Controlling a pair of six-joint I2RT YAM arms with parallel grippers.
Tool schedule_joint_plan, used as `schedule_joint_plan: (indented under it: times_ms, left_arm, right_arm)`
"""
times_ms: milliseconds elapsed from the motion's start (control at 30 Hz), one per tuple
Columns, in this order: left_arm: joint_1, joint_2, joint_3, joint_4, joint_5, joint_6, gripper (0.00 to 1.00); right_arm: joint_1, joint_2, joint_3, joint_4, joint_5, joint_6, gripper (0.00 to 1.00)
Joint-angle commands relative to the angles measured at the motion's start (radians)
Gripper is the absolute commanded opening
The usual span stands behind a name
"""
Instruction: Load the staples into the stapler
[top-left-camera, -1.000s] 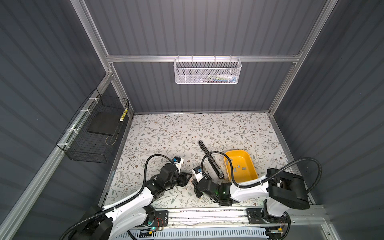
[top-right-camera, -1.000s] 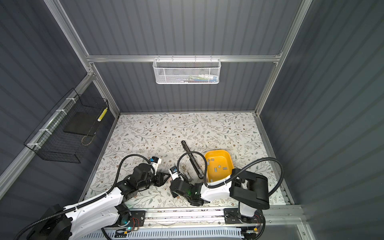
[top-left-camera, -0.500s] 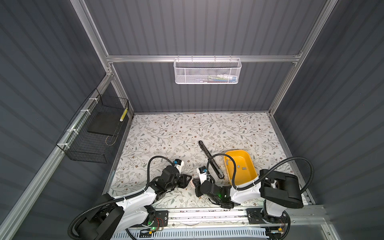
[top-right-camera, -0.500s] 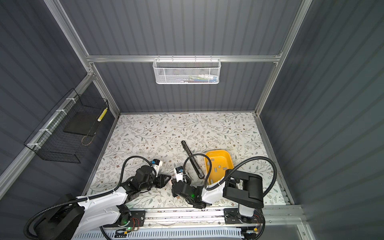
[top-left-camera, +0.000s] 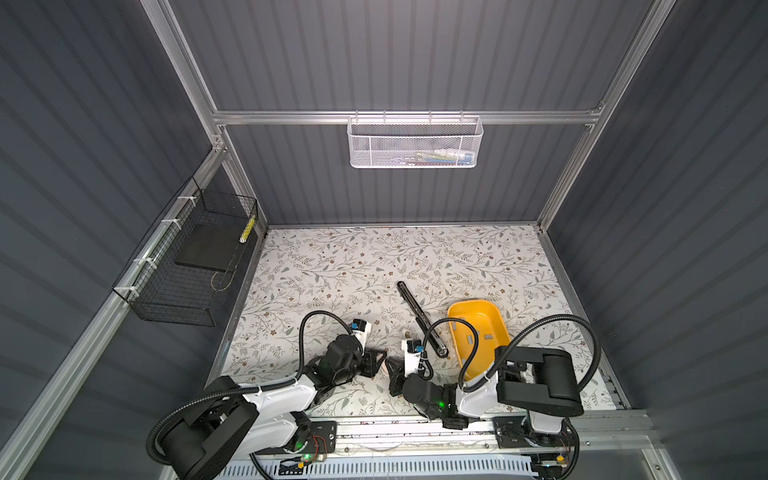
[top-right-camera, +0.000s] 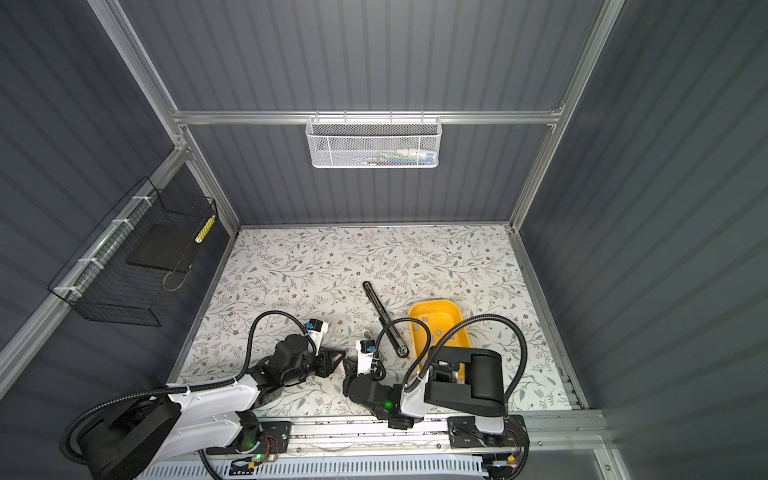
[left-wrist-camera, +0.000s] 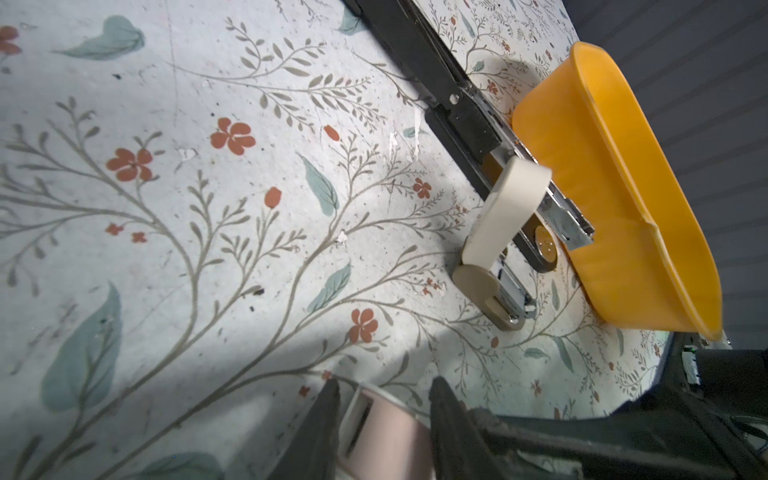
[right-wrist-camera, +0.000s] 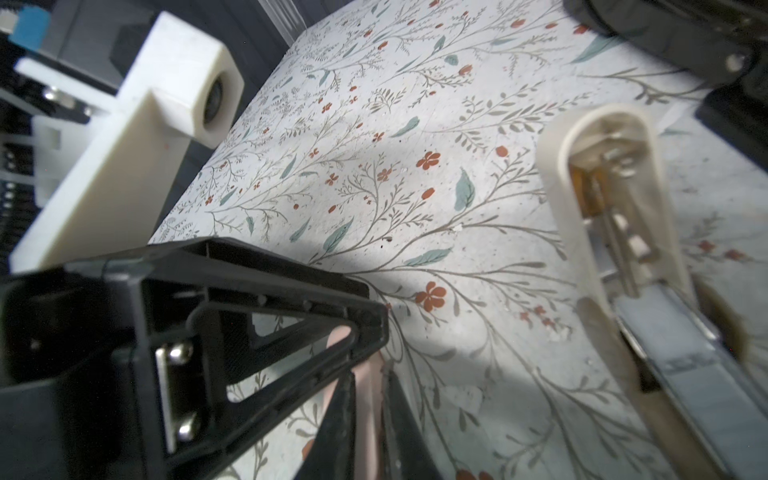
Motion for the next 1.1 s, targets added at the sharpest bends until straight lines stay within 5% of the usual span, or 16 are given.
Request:
schedule_joint_plan:
  times_ms: [0, 333, 733, 933, 1067]
  left_arm:
    - [-0.012, 0.031, -0.032, -0.082, -0.017, 0.009, 0.36]
    - [-0.046, 0.138, -0.012, 0.011, -0.008, 0.009, 0.37]
    - [-0.045, 0.081, 0.061, -0.159, -0.067, 0.007, 0.41]
    - [-0.029, 0.046, 0.138, -0.273, -0.098, 0.01, 0.5]
    - [0.051, 0.011, 0.182, -0.318, -0.009, 0.003, 0.49]
  right_arm:
    - [0.023, 0.18, -0.08, -0.273, -0.12, 0.003, 0.13]
    - [0.025, 0.256, -0.166, -0.089, -0.099, 0.015, 0.16]
    - [-0.016, -0.062, -0.015, -0.498, -0.091, -0.072, 0.27]
    - [-0.071, -0.163, 0.075, -0.622, -0.112, -0.132, 0.3]
    - [-0.141, -0.191, 0.105, -0.601, -0.18, -0.19, 0.31]
